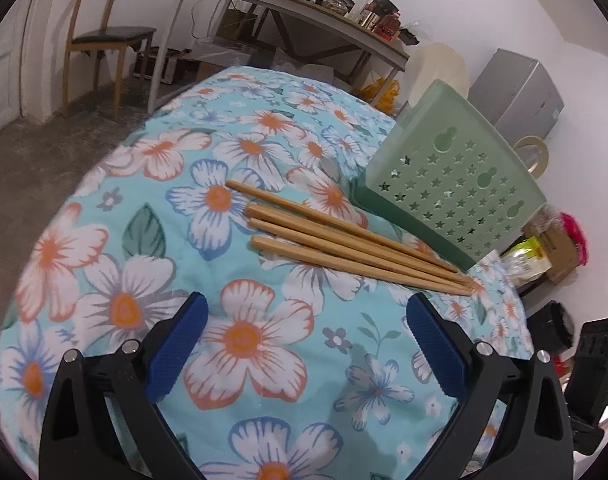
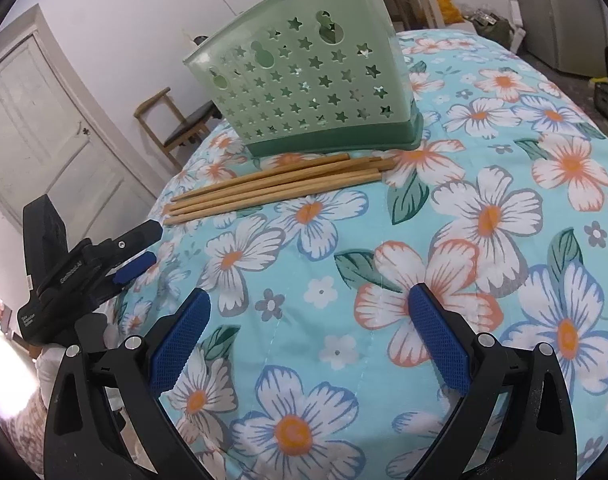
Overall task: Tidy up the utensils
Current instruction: 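Move both tools above the chopsticks lying beside the holder, then grasp the wooden chopsticks with the left tool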
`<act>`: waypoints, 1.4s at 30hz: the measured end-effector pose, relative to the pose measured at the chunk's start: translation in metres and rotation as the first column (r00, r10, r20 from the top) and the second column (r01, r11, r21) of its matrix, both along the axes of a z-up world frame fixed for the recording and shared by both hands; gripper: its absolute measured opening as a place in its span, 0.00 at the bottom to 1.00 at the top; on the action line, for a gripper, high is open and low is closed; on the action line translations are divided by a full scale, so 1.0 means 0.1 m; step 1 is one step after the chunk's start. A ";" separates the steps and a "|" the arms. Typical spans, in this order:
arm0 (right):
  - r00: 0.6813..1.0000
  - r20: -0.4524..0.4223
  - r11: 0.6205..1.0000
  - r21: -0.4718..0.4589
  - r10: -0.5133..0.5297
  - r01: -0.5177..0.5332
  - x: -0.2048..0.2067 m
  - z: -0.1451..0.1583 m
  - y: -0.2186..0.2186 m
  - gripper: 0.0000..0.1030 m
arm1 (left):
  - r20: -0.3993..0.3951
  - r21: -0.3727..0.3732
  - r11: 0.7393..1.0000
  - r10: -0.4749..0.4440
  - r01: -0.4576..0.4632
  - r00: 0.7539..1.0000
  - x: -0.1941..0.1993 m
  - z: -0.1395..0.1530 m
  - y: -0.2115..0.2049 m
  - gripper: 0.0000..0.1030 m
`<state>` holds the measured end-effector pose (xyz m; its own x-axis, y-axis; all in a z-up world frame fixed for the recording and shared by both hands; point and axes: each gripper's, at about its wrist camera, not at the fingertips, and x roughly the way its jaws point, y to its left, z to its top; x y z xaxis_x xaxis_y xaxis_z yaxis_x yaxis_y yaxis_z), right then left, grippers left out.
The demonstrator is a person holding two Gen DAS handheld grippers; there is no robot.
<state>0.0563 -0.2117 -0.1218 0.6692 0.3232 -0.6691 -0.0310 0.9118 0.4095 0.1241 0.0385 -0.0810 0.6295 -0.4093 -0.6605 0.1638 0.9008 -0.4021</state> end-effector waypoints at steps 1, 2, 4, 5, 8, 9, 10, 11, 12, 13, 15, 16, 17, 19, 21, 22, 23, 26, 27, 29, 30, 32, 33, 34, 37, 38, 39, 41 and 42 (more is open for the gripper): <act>1.000 -0.002 1.000 0.001 0.005 -0.005 0.00 0.00 0.00 0.93 | 0.001 0.011 1.000 0.005 -0.005 1.000 -0.01 0.02 0.00 0.95; 1.000 -0.004 1.000 0.002 0.014 -0.014 0.01 0.00 -0.01 0.93 | 0.006 0.022 1.000 0.008 -0.008 1.000 -0.03 0.05 -0.01 0.95; 0.999 -0.010 0.999 0.002 0.033 -0.033 0.02 0.01 -0.01 0.93 | 0.024 0.037 0.999 0.006 -0.007 1.000 -0.07 0.12 -0.02 0.95; 0.999 -0.015 0.999 -0.002 0.047 -0.047 0.03 0.02 -0.02 0.93 | 0.038 0.048 0.999 0.001 -0.003 0.999 -0.10 0.16 -0.04 0.95; 0.997 -0.027 0.997 0.004 0.073 -0.072 0.05 0.02 -0.04 0.92 | 0.078 0.070 0.997 -0.040 0.035 0.996 -0.18 0.28 -0.14 0.94; 0.996 -0.031 0.997 0.007 0.082 -0.082 0.05 0.03 -0.05 0.92 | 0.090 0.083 0.996 -0.054 0.046 0.994 -0.21 0.31 -0.19 0.94; 0.995 -0.034 0.996 0.012 0.090 -0.090 0.05 0.03 -0.06 0.92 | 0.103 0.097 0.993 -0.072 0.062 0.992 -0.24 0.34 -0.24 0.92; 0.995 -0.034 0.995 0.016 0.096 -0.095 0.05 0.04 -0.07 0.92 | 0.115 0.115 0.990 -0.090 0.077 0.989 -0.26 0.37 -0.29 0.90; 0.994 -0.034 0.994 0.022 0.104 -0.103 0.04 0.04 -0.08 0.91 | 0.124 0.133 0.987 -0.106 0.089 0.987 -0.28 0.38 -0.33 0.89; 0.994 -0.033 0.994 0.027 0.108 -0.107 0.03 0.04 -0.10 0.88 | 0.141 0.161 0.980 -0.137 0.114 0.980 -0.30 0.40 -0.41 0.87; 0.993 -0.033 0.993 0.035 0.116 -0.115 0.01 0.06 -0.14 0.85 | 0.180 0.226 0.963 -0.192 0.149 0.965 -0.34 0.44 -0.52 0.83; 0.992 -0.033 0.992 0.036 0.119 -0.118 0.00 0.06 -0.17 0.82 | 0.194 0.260 0.951 -0.220 0.166 0.956 -0.35 0.45 -0.58 0.81; 0.992 -0.035 0.992 0.036 0.122 -0.120 0.00 0.07 -0.18 0.80 | 0.209 0.309 0.932 -0.261 0.189 0.943 -0.37 0.45 -0.66 0.76; 0.991 -0.047 0.991 0.044 0.125 -0.123 0.00 0.07 -0.24 0.72 | 0.228 0.423 0.874 -0.359 0.239 0.905 -0.40 0.45 -0.82 0.71; 0.991 -0.050 0.992 0.045 0.123 -0.121 0.00 0.07 -0.29 0.67 | 0.235 0.557 0.784 -0.464 0.273 0.854 -0.44 0.43 -1.00 0.64; 0.991 -0.056 0.992 0.044 0.120 -0.118 0.01 0.07 -0.31 0.63 | 0.234 0.615 0.740 -0.502 0.273 0.832 -0.45 0.41 -1.07 0.62; 0.991 -0.059 0.992 0.050 0.117 -0.114 0.01 0.08 -0.35 0.62 | 0.228 0.677 0.684 -0.548 0.274 0.805 -0.45 0.38 -1.15 0.58; 0.993 -0.061 0.993 0.063 0.100 -0.096 0.05 0.07 -0.43 0.57 | 0.186 0.784 0.549 -0.652 0.289 0.735 -0.44 0.28 -1.30 0.46; 0.994 -0.065 0.994 0.065 0.093 -0.088 0.07 0.06 -0.45 0.56 | 0.158 0.814 0.496 -0.689 0.301 0.708 -0.43 0.23 -1.35 0.39; 0.994 -0.068 0.994 0.069 0.086 -0.081 0.11 0.07 -0.47 0.55 | 0.129 0.851 0.431 -0.726 0.301 0.675 -0.40 0.16 -1.42 0.33; 0.994 -0.068 0.995 0.068 0.083 -0.078 0.12 0.07 -0.47 0.55 | 0.117 0.865 0.401 -0.745 0.300 0.657 -0.40 0.12 -1.45 0.31; 0.994 -0.068 0.995 0.060 0.082 -0.078 0.15 0.07 -0.47 0.53 | 0.106 0.887 0.359 -0.770 0.290 0.629 -0.38 0.07 -1.49 0.28; 0.994 -0.069 0.995 0.058 0.081 -0.077 0.16 0.07 -0.46 0.53 | 0.101 0.895 0.343 -0.779 0.286 0.619 -0.37 0.05 -1.51 0.27; 0.994 -0.072 0.995 0.061 0.082 -0.077 0.17 0.06 -0.46 0.53 | 0.090 0.905 0.318 -0.792 0.283 0.603 -0.35 0.02 -1.53 0.27; 0.994 -0.076 0.995 0.064 0.082 -0.077 0.22 0.06 -0.45 0.53 | 0.065 0.917 0.278 -0.811 0.286 0.582 -0.30 -0.06 -1.59 0.24; 0.994 -0.076 0.995 0.062 0.083 -0.078 0.23 0.06 -0.45 0.53 | 0.057 0.920 0.266 -0.816 0.287 0.575 -0.29 -0.09 -1.60 0.22; 0.994 -0.076 0.995 0.061 0.083 -0.079 0.24 0.06 -0.45 0.53 | 0.052 0.922 0.256 -0.824 0.289 0.565 -0.29 -0.11 -1.61 0.21; 0.994 -0.077 0.995 0.064 0.083 -0.078 0.25 0.05 -0.46 0.53 | 0.053 0.927 0.246 -0.835 0.284 0.548 -0.30 -0.13 -1.65 0.21; 0.994 -0.077 0.995 0.066 0.081 -0.076 0.26 0.05 -0.45 0.53 | 0.052 0.928 0.242 -0.838 0.285 0.543 -0.29 -0.15 -1.66 0.19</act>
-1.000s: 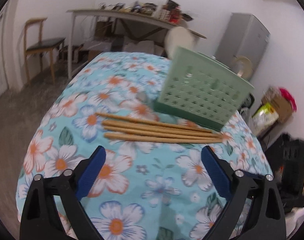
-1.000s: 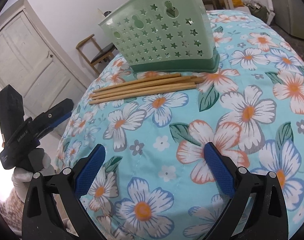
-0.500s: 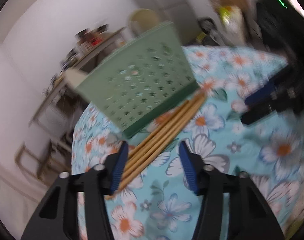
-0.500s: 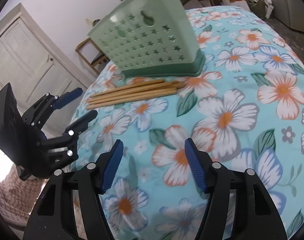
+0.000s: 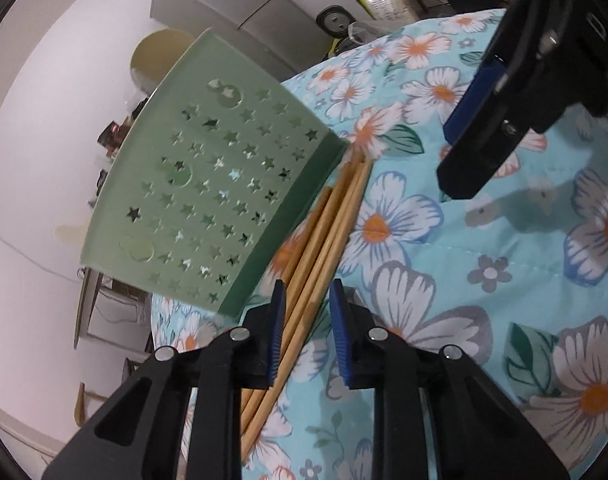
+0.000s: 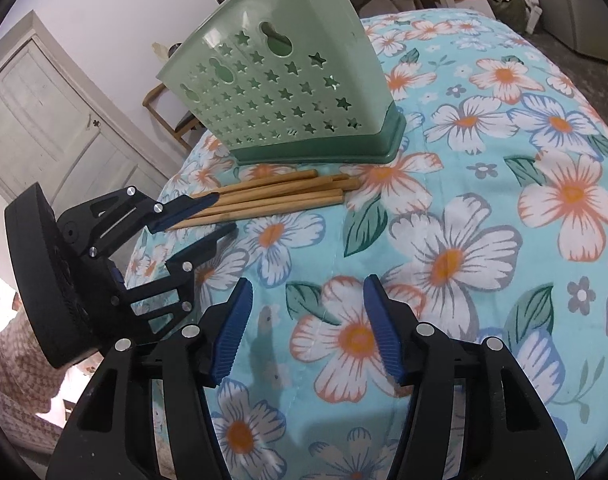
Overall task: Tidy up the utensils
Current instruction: 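Grasp the wooden chopsticks with the left tool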
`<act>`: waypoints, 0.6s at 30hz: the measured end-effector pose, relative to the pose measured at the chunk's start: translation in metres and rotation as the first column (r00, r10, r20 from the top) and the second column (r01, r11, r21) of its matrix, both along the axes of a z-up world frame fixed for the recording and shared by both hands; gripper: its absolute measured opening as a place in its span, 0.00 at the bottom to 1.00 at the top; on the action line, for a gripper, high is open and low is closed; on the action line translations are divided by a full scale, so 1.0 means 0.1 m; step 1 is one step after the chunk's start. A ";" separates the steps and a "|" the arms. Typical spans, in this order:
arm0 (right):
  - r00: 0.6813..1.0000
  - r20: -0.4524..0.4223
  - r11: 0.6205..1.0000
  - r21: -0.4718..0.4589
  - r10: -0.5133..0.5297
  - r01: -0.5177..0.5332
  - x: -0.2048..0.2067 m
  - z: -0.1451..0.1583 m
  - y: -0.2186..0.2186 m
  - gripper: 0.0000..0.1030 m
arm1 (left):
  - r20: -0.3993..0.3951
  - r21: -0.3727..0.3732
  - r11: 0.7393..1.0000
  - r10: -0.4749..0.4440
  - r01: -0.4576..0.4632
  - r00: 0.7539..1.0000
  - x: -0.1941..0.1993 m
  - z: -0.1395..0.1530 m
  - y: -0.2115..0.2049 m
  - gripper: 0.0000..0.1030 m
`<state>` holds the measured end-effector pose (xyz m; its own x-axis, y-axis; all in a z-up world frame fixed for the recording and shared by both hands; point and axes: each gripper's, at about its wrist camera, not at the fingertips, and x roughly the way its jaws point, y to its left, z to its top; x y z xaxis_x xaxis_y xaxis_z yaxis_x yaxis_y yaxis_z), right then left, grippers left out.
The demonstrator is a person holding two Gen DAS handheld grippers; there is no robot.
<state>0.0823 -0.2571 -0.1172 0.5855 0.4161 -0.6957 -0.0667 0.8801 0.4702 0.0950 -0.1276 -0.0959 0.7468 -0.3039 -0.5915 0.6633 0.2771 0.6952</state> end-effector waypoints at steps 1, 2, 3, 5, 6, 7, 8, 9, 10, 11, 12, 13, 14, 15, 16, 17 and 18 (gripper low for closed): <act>1.000 0.001 1.000 0.003 -0.002 0.002 0.00 0.00 0.00 0.53 | -0.002 0.001 1.000 -0.001 0.001 1.000 0.00 -0.02 -0.01 0.18; 1.000 0.002 1.000 0.005 -0.002 0.002 0.02 -0.02 0.02 0.53 | -0.003 0.001 1.000 -0.001 0.001 1.000 0.00 -0.03 -0.01 0.16; 1.000 0.002 1.000 0.007 -0.004 0.004 0.02 -0.02 0.01 0.53 | -0.005 0.003 1.000 -0.002 0.002 1.000 0.01 -0.05 -0.02 0.13; 1.000 0.002 1.000 0.007 -0.005 0.005 0.03 -0.02 0.01 0.53 | -0.006 0.005 1.000 -0.006 0.006 1.000 0.02 -0.07 -0.03 0.10; 1.000 0.001 1.000 0.006 -0.005 0.005 0.03 -0.01 0.01 0.53 | -0.006 0.005 1.000 -0.010 0.010 1.000 0.02 -0.09 -0.03 0.09; 1.000 0.001 1.000 0.005 -0.004 0.004 0.03 -0.01 0.01 0.53 | -0.004 0.006 1.000 -0.013 0.013 1.000 0.02 -0.09 -0.04 0.08; 1.000 0.001 1.000 0.005 -0.003 0.003 0.03 -0.01 0.01 0.53 | 0.001 0.006 1.000 -0.017 0.017 1.000 0.02 -0.10 -0.04 0.08; 1.000 0.001 1.000 0.006 -0.004 0.004 0.03 -0.02 0.01 0.53 | 0.004 0.006 1.000 -0.021 0.021 1.000 0.02 -0.11 -0.04 0.08; 1.000 0.002 1.000 0.007 -0.004 0.004 0.03 -0.02 0.01 0.53 | 0.006 0.006 1.000 -0.025 0.025 1.000 0.02 -0.11 -0.04 0.08; 1.000 0.003 1.000 0.007 -0.005 0.005 0.03 -0.02 0.01 0.53 | 0.006 0.005 1.000 -0.029 0.029 1.000 0.01 -0.11 -0.03 0.06; 1.000 0.003 1.000 0.007 -0.005 0.005 0.03 -0.02 0.01 0.53 | 0.000 0.003 0.999 -0.033 0.033 0.999 0.00 -0.11 -0.03 0.03; 1.000 0.003 1.000 0.007 -0.005 0.005 0.03 -0.02 0.01 0.53 | -0.002 0.003 0.999 -0.036 0.036 0.999 -0.02 -0.11 -0.01 0.02; 1.000 0.004 1.000 0.006 -0.005 0.005 0.01 -0.01 -0.01 0.53 | -0.004 0.004 0.999 -0.038 0.038 0.999 -0.03 -0.10 -0.01 0.00; 1.000 0.005 1.000 0.005 -0.005 0.005 0.01 -0.01 -0.02 0.53 | -0.017 0.005 0.999 -0.041 0.041 0.999 -0.04 -0.09 -0.01 0.00; 1.000 0.005 1.000 0.004 -0.005 0.005 0.00 -0.01 -0.02 0.53 | -0.025 0.005 0.999 -0.042 0.042 0.999 -0.06 -0.09 0.00 0.00; 1.000 0.005 1.000 0.005 -0.005 0.005 0.00 -0.01 -0.03 0.53 | -0.028 0.007 0.999 -0.040 0.041 0.999 -0.08 -0.09 0.01 0.00; 1.000 0.005 1.000 0.005 -0.006 0.006 0.00 -0.01 -0.03 0.53 | -0.034 0.009 0.999 -0.040 0.041 0.999 -0.09 -0.09 0.02 0.00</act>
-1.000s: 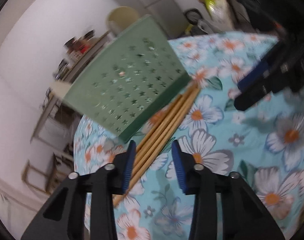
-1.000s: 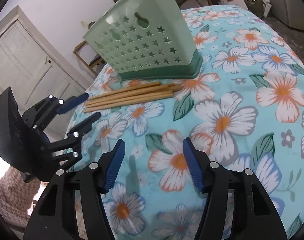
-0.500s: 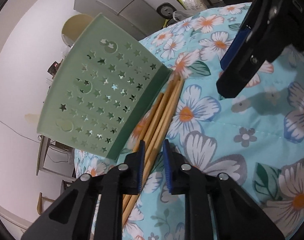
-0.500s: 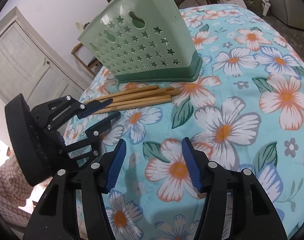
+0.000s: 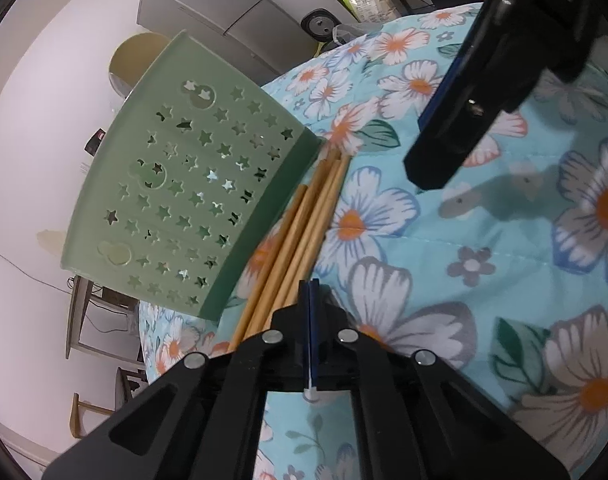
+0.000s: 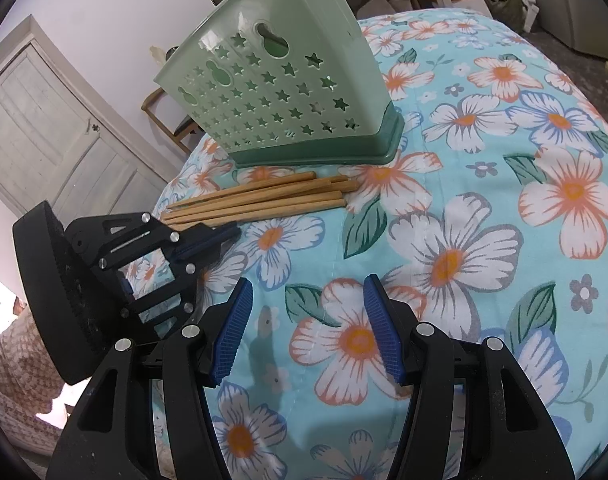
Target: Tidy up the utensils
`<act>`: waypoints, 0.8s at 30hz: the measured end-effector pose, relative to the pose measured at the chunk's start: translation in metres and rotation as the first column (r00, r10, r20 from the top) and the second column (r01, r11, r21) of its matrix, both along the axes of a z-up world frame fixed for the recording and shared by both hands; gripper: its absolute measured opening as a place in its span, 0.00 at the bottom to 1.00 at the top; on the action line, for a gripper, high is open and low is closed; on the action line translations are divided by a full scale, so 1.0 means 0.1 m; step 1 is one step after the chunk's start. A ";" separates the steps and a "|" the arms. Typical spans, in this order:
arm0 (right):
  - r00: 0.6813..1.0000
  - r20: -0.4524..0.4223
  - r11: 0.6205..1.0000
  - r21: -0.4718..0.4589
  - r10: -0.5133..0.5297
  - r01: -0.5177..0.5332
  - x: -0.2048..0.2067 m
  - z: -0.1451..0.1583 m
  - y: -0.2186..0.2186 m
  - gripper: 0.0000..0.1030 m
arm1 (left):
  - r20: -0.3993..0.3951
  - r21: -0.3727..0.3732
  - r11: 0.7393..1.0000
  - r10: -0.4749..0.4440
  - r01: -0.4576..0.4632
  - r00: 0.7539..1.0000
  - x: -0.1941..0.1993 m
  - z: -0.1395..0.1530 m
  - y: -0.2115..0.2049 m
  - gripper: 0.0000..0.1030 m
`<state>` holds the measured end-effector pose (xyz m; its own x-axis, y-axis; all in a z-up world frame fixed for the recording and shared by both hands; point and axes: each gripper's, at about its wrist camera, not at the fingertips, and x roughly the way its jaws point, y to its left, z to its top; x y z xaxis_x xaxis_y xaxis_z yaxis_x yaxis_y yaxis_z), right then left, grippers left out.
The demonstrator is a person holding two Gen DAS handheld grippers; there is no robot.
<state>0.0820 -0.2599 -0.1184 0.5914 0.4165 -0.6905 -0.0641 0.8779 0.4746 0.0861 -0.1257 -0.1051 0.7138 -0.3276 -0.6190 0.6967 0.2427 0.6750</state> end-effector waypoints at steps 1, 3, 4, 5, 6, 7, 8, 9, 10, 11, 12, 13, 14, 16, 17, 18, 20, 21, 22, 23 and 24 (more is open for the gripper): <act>1.000 0.000 1.000 0.000 0.000 0.000 0.00 0.00 0.00 0.53 | -0.010 -0.001 1.000 -0.002 0.002 1.000 -0.02 0.01 0.01 0.00; 1.000 0.000 1.000 0.000 0.000 0.000 0.00 0.00 0.00 0.53 | -0.008 -0.002 1.000 0.001 -0.001 1.000 -0.05 0.02 0.01 0.00; 1.000 0.000 1.000 0.000 0.000 0.000 0.00 0.00 0.00 0.53 | -0.001 -0.001 1.000 0.007 -0.007 1.000 -0.05 0.03 0.01 0.02; 1.000 0.000 1.000 0.000 0.000 0.000 0.00 0.00 0.00 0.53 | 0.019 -0.003 1.000 0.017 -0.017 1.000 -0.05 0.03 0.01 0.03; 1.000 0.000 1.000 0.001 0.000 0.000 0.00 0.00 0.00 0.53 | 0.031 -0.004 1.000 0.020 -0.020 0.999 -0.05 0.04 0.00 0.04; 1.000 0.000 1.000 0.002 -0.001 0.001 0.00 0.00 0.00 0.53 | 0.034 -0.003 1.000 0.021 -0.021 0.999 -0.04 0.05 0.00 0.04; 1.000 0.000 1.000 0.002 -0.001 0.001 0.00 0.00 0.00 0.53 | 0.038 -0.001 1.000 0.022 -0.022 0.999 -0.03 0.05 -0.01 0.04; 1.000 0.000 1.000 0.003 -0.001 0.001 0.00 0.00 0.00 0.53 | 0.042 0.008 1.000 0.019 -0.020 0.999 -0.01 0.04 -0.02 0.05; 1.000 -0.001 1.000 0.005 -0.001 0.001 0.00 -0.01 0.00 0.53 | 0.050 0.018 1.000 0.017 -0.018 0.999 0.01 0.02 -0.03 0.06; 1.000 -0.001 1.000 0.006 -0.001 0.001 0.00 -0.01 0.00 0.53 | 0.066 0.033 0.999 0.012 -0.014 0.998 0.02 -0.01 -0.04 0.06; 1.000 -0.002 1.000 0.008 -0.001 0.001 0.00 -0.01 -0.01 0.53 | 0.073 0.044 0.999 0.006 -0.009 0.997 0.03 -0.03 -0.04 0.07; 1.000 -0.002 1.000 0.008 -0.001 0.001 0.00 -0.01 -0.01 0.53 | 0.074 0.051 0.999 0.002 -0.006 0.997 0.05 -0.05 -0.05 0.07; 1.000 -0.002 1.000 0.008 -0.001 0.001 0.00 0.00 -0.01 0.53 | 0.080 0.059 0.998 -0.002 -0.003 0.997 0.05 -0.06 -0.06 0.08; 1.000 -0.003 1.000 0.006 -0.001 0.001 0.00 0.00 -0.01 0.53 | 0.089 0.075 0.997 -0.009 0.003 0.996 0.06 -0.07 -0.07 0.09; 1.000 -0.003 1.000 0.007 0.000 0.000 0.00 0.00 -0.02 0.53 | 0.097 0.085 0.996 -0.015 0.007 0.995 0.05 -0.07 -0.07 0.10; 1.000 -0.003 1.000 0.008 0.000 0.000 0.00 0.00 -0.02 0.53 | 0.102 0.091 0.996 -0.018 0.009 0.995 0.05 -0.07 -0.07 0.11; 1.000 -0.003 1.000 0.009 -0.001 0.001 0.00 0.00 -0.02 0.53 | 0.098 0.101 0.995 -0.022 0.012 0.995 0.05 -0.07 -0.08 0.12; 1.000 -0.003 1.000 0.009 0.000 0.000 0.00 0.00 -0.01 0.53 | 0.096 0.105 0.994 -0.023 0.013 0.995 0.06 -0.07 -0.08 0.14; 1.000 -0.003 1.000 0.009 0.000 0.000 0.00 0.00 -0.01 0.53 | 0.098 0.109 0.994 -0.024 0.013 0.995 0.06 -0.07 -0.08 0.15; 1.000 -0.002 1.000 0.007 0.000 0.000 0.00 0.00 -0.01 0.53 | 0.099 0.112 0.994 -0.024 0.013 0.995 0.07 -0.08 -0.09 0.16; 1.000 -0.002 1.000 0.006 -0.001 0.001 0.00 0.00 -0.01 0.53 | 0.097 0.116 0.993 -0.026 0.015 0.995 0.08 -0.08 -0.10 0.16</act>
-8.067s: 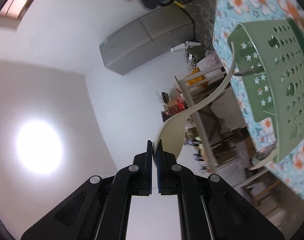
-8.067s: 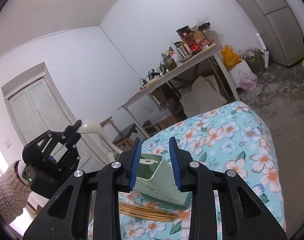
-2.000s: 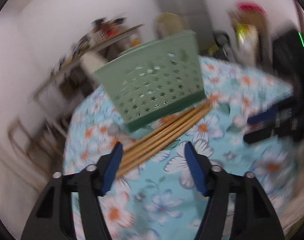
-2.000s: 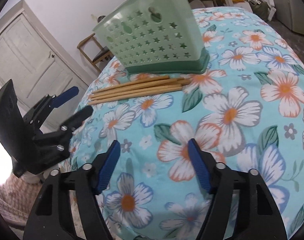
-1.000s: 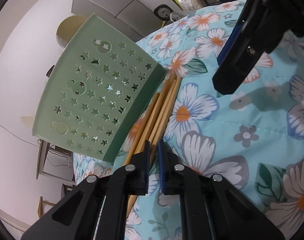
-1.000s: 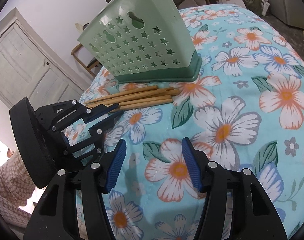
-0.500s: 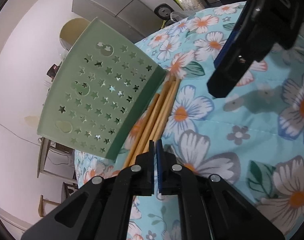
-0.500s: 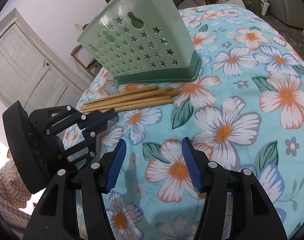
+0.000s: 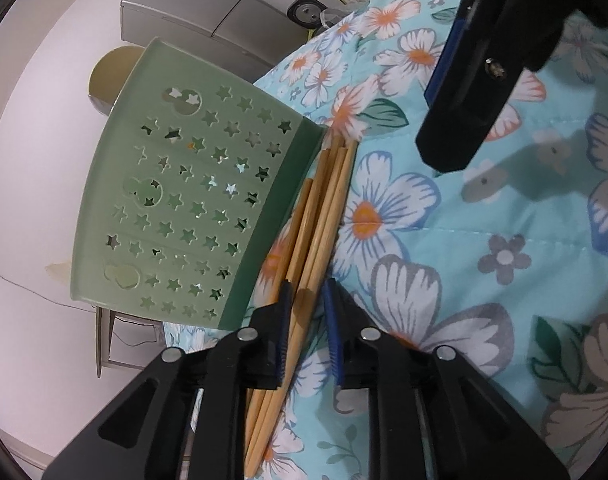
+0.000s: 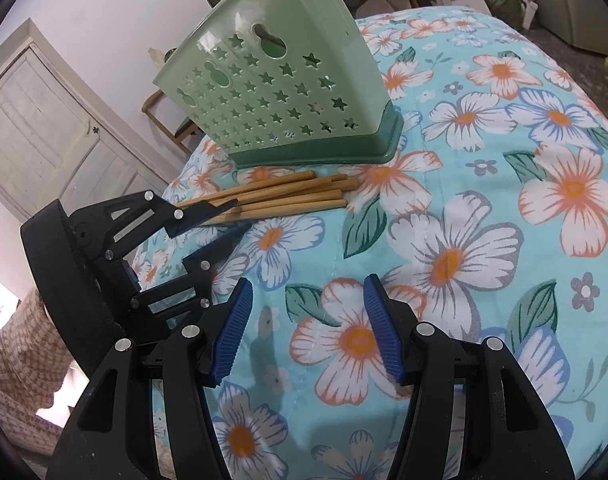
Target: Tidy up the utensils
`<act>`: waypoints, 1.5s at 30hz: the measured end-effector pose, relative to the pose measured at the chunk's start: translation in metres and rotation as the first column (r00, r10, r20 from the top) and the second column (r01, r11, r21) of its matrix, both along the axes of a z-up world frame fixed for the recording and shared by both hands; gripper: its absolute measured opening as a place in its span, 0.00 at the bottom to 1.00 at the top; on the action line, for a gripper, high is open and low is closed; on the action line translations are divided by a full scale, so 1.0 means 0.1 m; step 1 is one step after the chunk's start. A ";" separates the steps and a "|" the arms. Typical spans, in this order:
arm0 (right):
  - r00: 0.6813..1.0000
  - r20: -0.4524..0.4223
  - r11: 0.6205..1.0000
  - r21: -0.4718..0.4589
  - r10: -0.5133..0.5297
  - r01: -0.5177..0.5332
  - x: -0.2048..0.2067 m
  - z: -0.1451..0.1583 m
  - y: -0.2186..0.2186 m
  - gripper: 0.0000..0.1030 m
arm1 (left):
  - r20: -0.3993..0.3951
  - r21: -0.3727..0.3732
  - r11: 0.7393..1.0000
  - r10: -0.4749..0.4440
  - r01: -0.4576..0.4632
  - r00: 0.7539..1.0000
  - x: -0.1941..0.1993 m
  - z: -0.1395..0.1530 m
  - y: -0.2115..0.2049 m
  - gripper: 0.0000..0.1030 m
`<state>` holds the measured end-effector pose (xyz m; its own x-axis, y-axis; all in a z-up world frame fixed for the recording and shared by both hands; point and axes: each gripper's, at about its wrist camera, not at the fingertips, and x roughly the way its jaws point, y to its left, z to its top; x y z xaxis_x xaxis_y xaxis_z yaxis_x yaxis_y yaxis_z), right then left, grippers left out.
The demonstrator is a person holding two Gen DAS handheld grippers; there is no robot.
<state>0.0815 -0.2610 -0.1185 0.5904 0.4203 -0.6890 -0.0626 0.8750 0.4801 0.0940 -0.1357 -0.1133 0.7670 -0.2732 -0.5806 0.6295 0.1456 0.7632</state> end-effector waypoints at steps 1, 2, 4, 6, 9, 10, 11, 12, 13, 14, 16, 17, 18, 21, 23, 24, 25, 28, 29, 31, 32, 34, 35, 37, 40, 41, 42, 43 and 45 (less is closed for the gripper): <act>1.000 0.001 1.000 -0.001 0.000 0.000 0.00 0.00 0.00 0.53 | 0.000 0.004 1.000 -0.002 0.002 1.000 0.00 -0.01 -0.02 0.16; 1.000 0.002 1.000 0.001 0.000 0.000 0.00 0.00 0.00 0.53 | 0.003 0.007 1.000 -0.007 0.006 1.000 0.01 -0.02 -0.03 0.16; 1.000 0.003 1.000 0.001 -0.001 0.001 0.01 0.00 0.00 0.53 | 0.009 0.011 1.000 -0.023 0.023 1.000 0.01 -0.03 -0.04 0.14; 1.000 0.001 1.000 -0.005 -0.001 0.001 0.01 0.01 0.00 0.53 | 0.012 0.009 1.000 -0.030 0.029 0.999 0.01 -0.03 -0.04 0.12; 1.000 0.005 1.000 -0.002 -0.004 0.004 0.00 0.01 0.00 0.53 | 0.004 0.002 1.000 -0.031 0.031 1.000 0.00 -0.02 -0.03 0.10; 1.000 0.007 1.000 0.000 -0.005 0.005 0.00 0.01 0.00 0.53 | 0.003 0.005 0.999 -0.032 0.032 0.999 -0.02 -0.02 -0.02 0.10; 1.000 0.009 1.000 0.002 -0.007 0.007 -0.01 0.00 0.00 0.53 | 0.004 0.009 0.999 -0.034 0.034 0.999 -0.03 -0.02 -0.01 0.09; 1.000 0.010 1.000 0.004 -0.007 0.007 -0.01 0.00 0.00 0.53 | 0.002 0.011 0.999 -0.037 0.037 0.999 -0.06 -0.02 0.00 0.09; 1.000 0.011 1.000 0.005 -0.007 0.007 -0.01 0.00 0.00 0.53 | 0.000 0.012 0.999 -0.038 0.038 0.999 -0.08 -0.02 0.01 0.09; 1.000 0.012 1.000 0.006 -0.006 0.006 -0.01 0.00 -0.01 0.53 | -0.003 0.012 0.999 -0.040 0.040 0.999 -0.10 -0.01 0.02 0.09; 1.000 0.012 1.000 0.014 -0.005 0.005 -0.02 -0.01 -0.02 0.53 | -0.017 0.008 0.999 -0.037 0.037 0.999 -0.14 0.02 0.03 0.09; 1.000 0.012 1.000 0.019 -0.006 0.006 -0.02 -0.01 -0.04 0.53 | -0.027 0.003 0.999 -0.032 0.032 0.999 -0.16 0.03 0.05 0.09; 1.000 0.012 1.000 0.028 -0.007 0.007 -0.03 -0.01 -0.06 0.53 | -0.038 0.001 1.000 -0.026 0.026 0.999 -0.19 0.04 0.06 0.09; 1.000 0.007 0.998 0.060 -0.017 0.016 -0.04 -0.01 -0.12 0.53 | -0.065 -0.010 1.000 -0.012 0.012 0.998 -0.29 0.08 0.10 0.09; 1.000 0.006 0.998 0.064 -0.020 0.020 -0.06 0.00 -0.13 0.53 | -0.083 -0.015 1.000 -0.006 0.005 0.997 -0.37 0.10 0.13 0.09; 1.000 0.006 0.998 0.063 -0.023 0.023 -0.07 0.01 -0.14 0.53 | -0.092 -0.016 1.000 -0.002 0.001 0.996 -0.41 0.10 0.14 0.09; 1.000 0.007 0.998 0.063 -0.026 0.026 -0.09 0.02 -0.15 0.53 | -0.102 -0.018 1.000 0.002 -0.003 0.995 -0.46 0.10 0.15 0.10; 0.999 0.011 0.997 0.066 -0.036 0.035 -0.15 0.05 -0.18 0.53 | -0.136 -0.023 0.999 0.019 -0.022 0.991 -0.56 0.12 0.21 0.10; 0.999 0.011 0.997 0.068 -0.039 0.039 -0.16 0.05 -0.19 0.53 | -0.154 -0.029 0.999 0.026 -0.031 0.988 -0.60 0.14 0.22 0.11; 0.999 0.010 0.996 0.074 -0.046 0.045 -0.18 0.05 -0.21 0.53 | -0.176 -0.036 0.998 0.036 -0.043 0.984 -0.69 0.15 0.25 0.13; 0.999 0.010 0.996 0.079 -0.048 0.047 -0.18 0.05 -0.22 0.53 | -0.190 -0.038 0.998 0.039 -0.047 0.981 -0.72 0.15 0.26 0.14; 0.999 0.006 0.994 0.095 -0.054 0.053 -0.19 0.04 -0.25 0.53 | -0.203 -0.051 0.997 0.047 -0.059 0.978 -0.75 0.17 0.27 0.15; 0.998 0.005 0.993 0.104 -0.057 0.056 -0.20 0.04 -0.27 0.53 | -0.213 -0.058 0.996 0.052 -0.066 0.976 -0.74 0.18 0.27 0.16; 0.998 0.000 0.990 0.124 -0.063 0.063 -0.21 0.03 -0.31 0.53 | -0.250 -0.087 0.993 0.060 -0.084 0.966 -0.73 0.23 0.28 0.16; 0.998 -0.010 0.986 0.149 -0.069 0.070 -0.21 0.02 -0.34 0.53 | -0.294 -0.128 0.989 0.040 -0.080 0.955 -0.71 0.32 0.28 0.17; 0.997 -0.012 0.985 0.156 -0.070 0.071 -0.21 0.01 -0.35 0.53 | -0.300 -0.133 0.988 0.032 -0.075 0.953 -0.69 0.34 0.26 0.18; 0.997 -0.015 0.983 0.169 -0.071 0.073 -0.21 0.00 -0.37 0.53 | -0.304 -0.135 0.989 0.021 -0.065 0.952 -0.68 0.34 0.21 0.19; 0.997 -0.019 0.981 0.180 -0.072 0.075 -0.21 0.00 -0.39 0.53 | -0.303 -0.135 0.989 0.014 -0.057 0.953 -0.68 0.33 0.19 0.19; 0.997 -0.025 0.977 0.199 -0.072 0.076 -0.21 -0.02 -0.42 0.53 | -0.283 -0.121 0.992 -0.002 -0.034 0.959 -0.69 0.30 0.11 0.21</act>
